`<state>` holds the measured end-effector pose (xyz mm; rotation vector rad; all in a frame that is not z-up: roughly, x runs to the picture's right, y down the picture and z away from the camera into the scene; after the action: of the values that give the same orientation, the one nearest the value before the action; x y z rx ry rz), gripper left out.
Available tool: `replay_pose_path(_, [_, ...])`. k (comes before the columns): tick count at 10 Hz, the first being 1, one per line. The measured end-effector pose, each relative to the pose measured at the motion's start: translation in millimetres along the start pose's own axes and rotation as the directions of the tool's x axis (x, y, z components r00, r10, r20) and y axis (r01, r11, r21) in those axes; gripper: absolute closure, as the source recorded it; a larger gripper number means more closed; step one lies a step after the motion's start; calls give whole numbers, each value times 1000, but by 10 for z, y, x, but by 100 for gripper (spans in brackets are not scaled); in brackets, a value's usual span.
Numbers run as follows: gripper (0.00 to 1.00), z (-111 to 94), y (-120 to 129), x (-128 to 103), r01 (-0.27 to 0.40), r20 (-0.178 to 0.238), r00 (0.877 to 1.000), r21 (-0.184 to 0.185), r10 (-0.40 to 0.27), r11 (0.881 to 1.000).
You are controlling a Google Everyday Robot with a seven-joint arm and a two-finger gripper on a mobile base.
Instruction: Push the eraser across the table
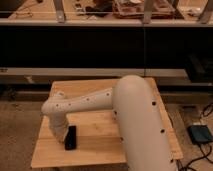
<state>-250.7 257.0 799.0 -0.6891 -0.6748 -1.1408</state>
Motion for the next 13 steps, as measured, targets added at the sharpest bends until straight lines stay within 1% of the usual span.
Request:
replay_pose_path(3, [69, -61, 94, 102, -22, -8, 1000, 5, 22, 1000])
replay_pose_path(6, [69, -75, 202, 175, -34, -9, 999, -3, 34, 999])
replay_pose_path(9, [69, -77, 306, 252, -31, -11, 999, -6, 31, 1000])
replay_pose_path(13, [69, -69, 492, 323, -40, 1, 999, -3, 40, 999])
